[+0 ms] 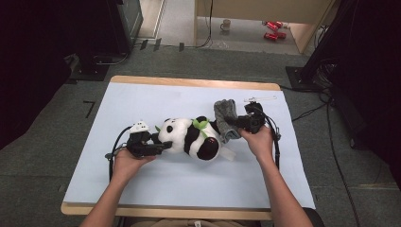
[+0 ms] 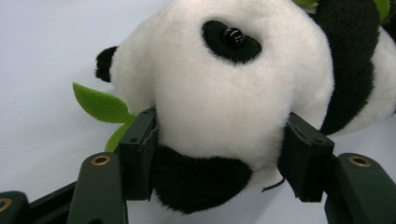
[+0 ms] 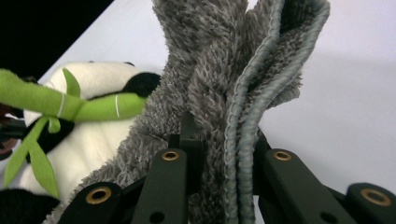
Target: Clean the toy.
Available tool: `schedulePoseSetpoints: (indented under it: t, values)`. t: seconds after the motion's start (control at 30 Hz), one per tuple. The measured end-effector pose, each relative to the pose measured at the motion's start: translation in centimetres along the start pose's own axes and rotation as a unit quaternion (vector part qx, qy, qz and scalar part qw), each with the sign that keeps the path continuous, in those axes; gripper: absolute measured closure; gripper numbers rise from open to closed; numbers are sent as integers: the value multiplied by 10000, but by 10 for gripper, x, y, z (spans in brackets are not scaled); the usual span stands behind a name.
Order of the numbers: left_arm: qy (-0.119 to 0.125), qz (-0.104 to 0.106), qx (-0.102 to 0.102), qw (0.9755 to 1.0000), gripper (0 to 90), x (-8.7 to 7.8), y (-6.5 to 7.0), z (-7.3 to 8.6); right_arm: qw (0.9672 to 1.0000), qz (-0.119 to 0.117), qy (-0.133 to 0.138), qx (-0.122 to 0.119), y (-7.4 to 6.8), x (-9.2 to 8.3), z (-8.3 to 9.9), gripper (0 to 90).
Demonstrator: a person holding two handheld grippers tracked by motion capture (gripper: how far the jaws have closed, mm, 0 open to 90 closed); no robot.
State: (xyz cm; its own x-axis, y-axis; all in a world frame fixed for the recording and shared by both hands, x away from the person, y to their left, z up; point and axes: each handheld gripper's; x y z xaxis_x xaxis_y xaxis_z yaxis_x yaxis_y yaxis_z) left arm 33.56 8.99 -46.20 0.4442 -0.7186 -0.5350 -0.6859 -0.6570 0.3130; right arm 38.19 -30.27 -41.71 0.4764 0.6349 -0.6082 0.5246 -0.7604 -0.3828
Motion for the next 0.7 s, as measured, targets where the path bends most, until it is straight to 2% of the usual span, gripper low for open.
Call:
schedulePoseSetpoints:
  t: [0.03,0.07,0.1,0.13,0.17,0.27,0.33,0.43,0.5,0.53,0.63,0.7]
  values:
    - [0,0,0,10000,379,0,0,0,10000,0,0,0,0,0,0,779]
    - [-1,16,-28,10000,379,0,-1,-1,9998,167,-89,-41,2,-3,4,780]
    - [-4,36,-72,10000,379,0,-2,-1,9998,167,-89,-41,2,-3,4,780]
    - [-20,67,-112,9999,378,1,-4,-4,9994,269,-209,39,8,-7,9,782]
    - [-20,67,-112,9999,377,1,-4,-4,9994,269,-209,39,8,-7,9,782]
    - [-50,102,-114,9999,374,1,-6,-6,9983,405,-343,257,19,-13,16,784]
    - [-75,111,-111,9998,374,2,-6,-7,9978,471,-327,325,24,-20,20,784]
    - [-68,125,-139,9998,373,2,-7,-8,9981,461,-118,385,26,-31,20,784]
    - [-44,126,-154,9998,372,3,-8,-8,9985,392,56,377,23,-38,17,784]
    - [-28,120,-151,9998,371,3,-7,-8,9989,331,173,290,17,-42,12,783]
    - [-20,110,-135,9998,371,3,-7,-8,9992,294,243,146,9,-44,6,783]
    - [-27,81,-111,9999,370,3,-6,-8,9992,203,332,-60,-5,-43,-2,783]
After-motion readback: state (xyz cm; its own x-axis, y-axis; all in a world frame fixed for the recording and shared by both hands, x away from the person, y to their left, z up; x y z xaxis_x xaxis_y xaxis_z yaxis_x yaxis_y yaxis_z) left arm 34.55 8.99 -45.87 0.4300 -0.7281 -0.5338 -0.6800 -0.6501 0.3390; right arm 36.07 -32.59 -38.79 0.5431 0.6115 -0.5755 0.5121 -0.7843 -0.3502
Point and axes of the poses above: each handheld gripper's, and its own axes: x roughly forward along the jaws, z roughly out of its underside, y roughly to its right, and after that the axes turned 2 degrees about -x, right-handed
